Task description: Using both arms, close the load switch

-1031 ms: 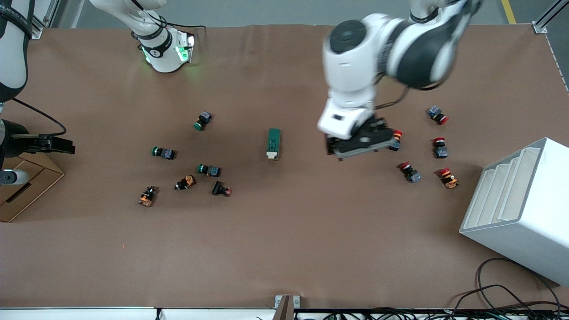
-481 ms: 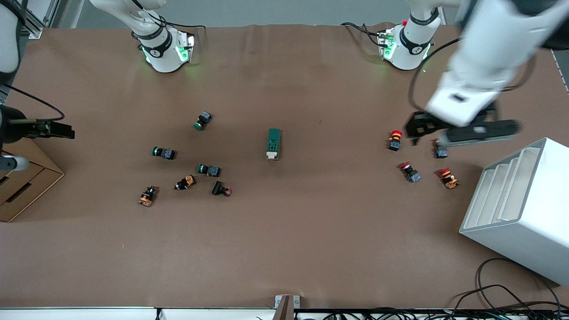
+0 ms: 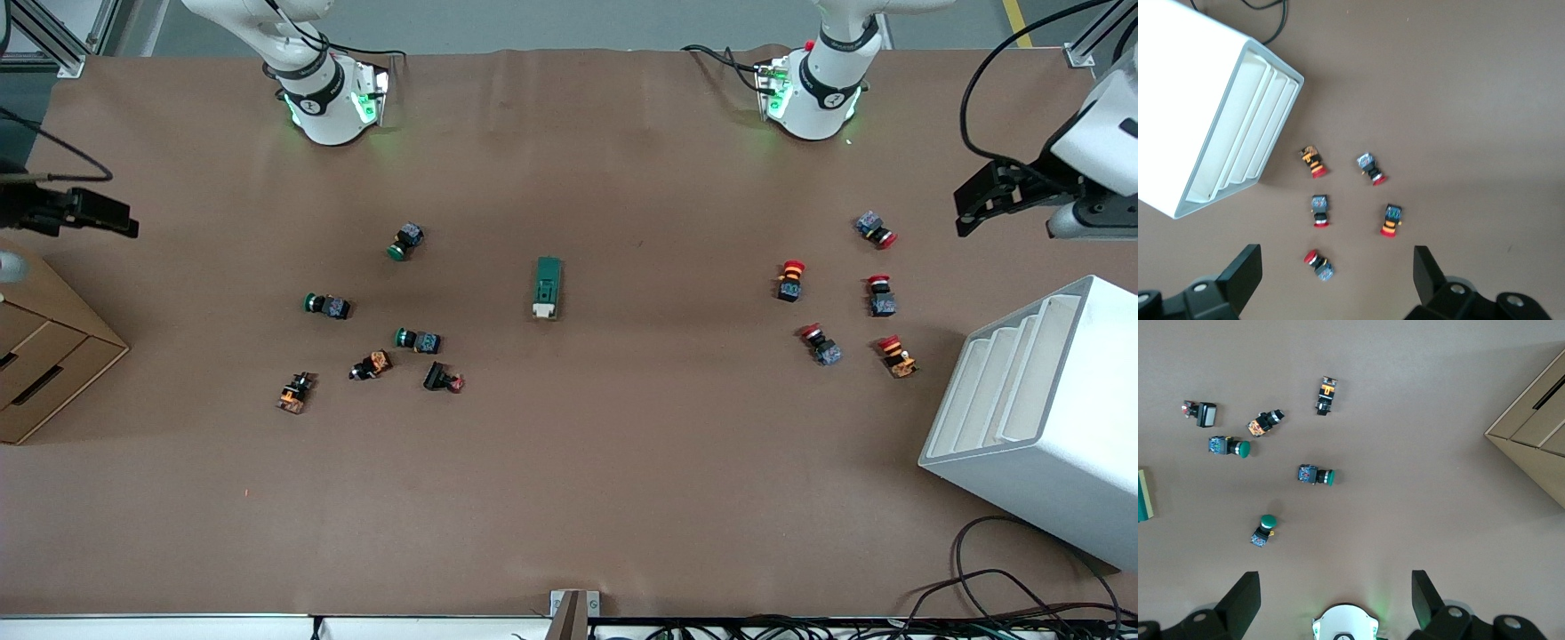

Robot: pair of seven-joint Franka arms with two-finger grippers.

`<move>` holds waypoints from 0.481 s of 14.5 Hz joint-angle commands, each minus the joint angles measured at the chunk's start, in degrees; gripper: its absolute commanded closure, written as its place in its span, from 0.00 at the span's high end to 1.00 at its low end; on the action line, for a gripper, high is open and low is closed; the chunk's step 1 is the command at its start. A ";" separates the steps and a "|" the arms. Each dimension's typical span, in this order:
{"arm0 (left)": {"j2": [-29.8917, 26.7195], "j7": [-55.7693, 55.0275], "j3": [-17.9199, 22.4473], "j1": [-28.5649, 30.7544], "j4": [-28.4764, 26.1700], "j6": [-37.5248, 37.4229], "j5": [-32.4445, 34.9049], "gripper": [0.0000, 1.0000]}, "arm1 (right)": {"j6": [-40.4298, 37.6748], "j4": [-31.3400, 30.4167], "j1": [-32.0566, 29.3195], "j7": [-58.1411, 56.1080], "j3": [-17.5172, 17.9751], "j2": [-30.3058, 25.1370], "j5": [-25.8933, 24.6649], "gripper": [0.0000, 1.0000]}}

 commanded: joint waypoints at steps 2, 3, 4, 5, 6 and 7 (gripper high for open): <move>-3.99 1.01 -4.91 5.15 -4.45 -0.87 -1.44 1.00 | 3.16 -9.06 0.59 1.23 -0.15 -8.34 1.10 1.00; -4.51 1.01 -5.00 5.24 -5.24 -0.87 -1.44 1.00 | 2.99 -9.06 1.12 1.23 -1.20 -8.69 1.10 1.00; -4.78 1.01 -5.09 5.41 -5.60 -0.78 -2.05 1.00 | 2.81 -9.24 1.30 1.14 -2.17 -9.48 1.10 1.00; -5.04 1.10 -5.26 6.37 -5.69 -0.87 -3.88 1.00 | 2.64 -9.59 1.39 1.14 -2.27 -10.27 1.19 1.00; -5.48 1.10 -6.92 7.95 -6.04 -0.87 -5.21 1.00 | 2.63 -9.94 1.39 1.14 -2.27 -11.15 1.19 1.00; -5.66 1.01 -7.98 8.75 -6.30 -0.87 -5.13 1.00 | 2.81 -10.12 1.39 1.05 -2.27 -11.50 1.11 1.00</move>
